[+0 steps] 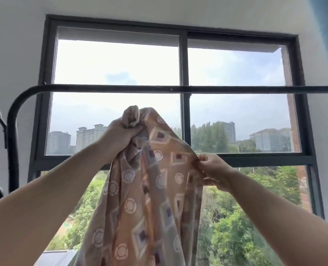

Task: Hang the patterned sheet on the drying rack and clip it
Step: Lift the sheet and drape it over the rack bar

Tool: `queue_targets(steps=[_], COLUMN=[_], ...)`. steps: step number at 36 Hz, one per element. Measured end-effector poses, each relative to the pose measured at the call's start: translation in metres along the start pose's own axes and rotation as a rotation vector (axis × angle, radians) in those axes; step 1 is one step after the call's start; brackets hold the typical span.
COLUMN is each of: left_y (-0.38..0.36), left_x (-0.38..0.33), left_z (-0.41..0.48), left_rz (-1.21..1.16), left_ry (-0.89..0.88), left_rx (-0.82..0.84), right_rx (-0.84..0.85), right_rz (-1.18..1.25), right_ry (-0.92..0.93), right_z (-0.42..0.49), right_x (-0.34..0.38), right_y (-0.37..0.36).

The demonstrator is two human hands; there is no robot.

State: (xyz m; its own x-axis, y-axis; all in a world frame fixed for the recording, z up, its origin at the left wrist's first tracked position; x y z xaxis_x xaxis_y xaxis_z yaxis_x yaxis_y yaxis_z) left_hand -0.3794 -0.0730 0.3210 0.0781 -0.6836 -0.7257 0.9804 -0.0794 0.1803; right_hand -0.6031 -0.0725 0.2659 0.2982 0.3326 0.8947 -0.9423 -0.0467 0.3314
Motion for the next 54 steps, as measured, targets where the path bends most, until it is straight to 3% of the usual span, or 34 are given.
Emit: queue_targets(steps=[3,6,7,9,10,11,13,15,17,19,21,26,29,34,41,45,48,52,54], left_y=[0.025,0.033,0.029,0.022,0.023,0.029,0.04,0.038,0.02,-0.002,-0.022,-0.034,-0.029,-0.025,-0.014,0.002,0.022,0.045,0.043], left_x=[0.007,0.009,0.011,0.023,0.028,0.032,0.031,0.025,0.015,0.005,0.001,0.011,0.008,-0.005,-0.015,-0.014,-0.012,-0.031,-0.036], left_z=[-0.002,-0.005,-0.007,-0.011,-0.011,-0.009,-0.009,-0.012,-0.015,-0.02,-0.024,-0.009,-0.002,0.003,0.001,0.001,0.0,0.005,0.006], left_rz=[0.153,0.09,0.116,0.347,0.433,0.438,0.193,-0.039,-0.096,0.041,0.107,-0.08,-0.203,-0.291,-0.292,-0.2,-0.032,-0.132,-0.191], left_ry=[-0.068,-0.104,-0.092,-0.04,-0.021,-0.012,-0.028,0.007,0.081,0.181,0.216,0.186,0.239,0.157,0.057,0.009,-0.014,-0.19,-0.257], left_rx=[-0.076,-0.189,-0.163,-0.037,-0.043,-0.092,-0.173,-0.167,0.047,0.306,0.43,0.202,0.145,0.058,0.011,-0.004,-0.01,-0.144,-0.124], right_rx=[-0.361,-0.631,-0.603,-0.326,-0.239,-0.256,-0.402,-0.43,-0.279,-0.198,-0.155,-0.102,0.117,0.338,0.466,0.254,0.024,-0.398,-0.65], right_rz=[0.095,-0.171,-0.373,-0.841,-0.961,-0.906,-0.617,-0.544,-0.562,-0.593,-0.504,-0.328,-0.13,-0.172,-0.358,-0.146,-0.035,-0.248,-0.297], right_ry=[0.377,0.815,0.794,0.508,0.408,0.407,0.545,0.638,0.626,0.654,0.678,0.647,0.401,0.19,0.013,0.012,0.134,0.65,0.895], right_z=[0.002,-0.01,-0.007,0.005,0.011,0.012,0.006,0.006,0.008,0.009,0.01,0.005,0.005,0.005,0.004,0.007,0.007,-0.004,-0.012], right_x=[0.044,0.076,0.075,0.053,0.044,0.043,0.056,0.068,0.075,0.077,0.078,0.075,0.062,0.029,-0.005,-0.01,0.013,0.099,0.126], right_y=[0.017,0.009,0.004,-0.006,-0.001,0.005,0.013,0.011,-0.006,-0.024,-0.034,-0.036,-0.031,-0.037,-0.047,-0.037,-0.017,0.012,0.016])
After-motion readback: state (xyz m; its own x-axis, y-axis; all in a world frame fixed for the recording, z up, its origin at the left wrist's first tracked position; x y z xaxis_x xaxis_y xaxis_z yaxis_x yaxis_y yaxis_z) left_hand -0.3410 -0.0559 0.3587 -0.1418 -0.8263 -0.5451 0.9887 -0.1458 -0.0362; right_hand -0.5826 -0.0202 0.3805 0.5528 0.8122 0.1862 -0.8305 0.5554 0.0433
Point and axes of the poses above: each hand's wrist, its own z-axis towards the middle knuckle, its own y-axis out of the back of the hand, x = y × z, the point moved 1 cm from there along z, towards the middle knuckle, and after that the axes turned 9 degrees about x, right-handed, at the moved point
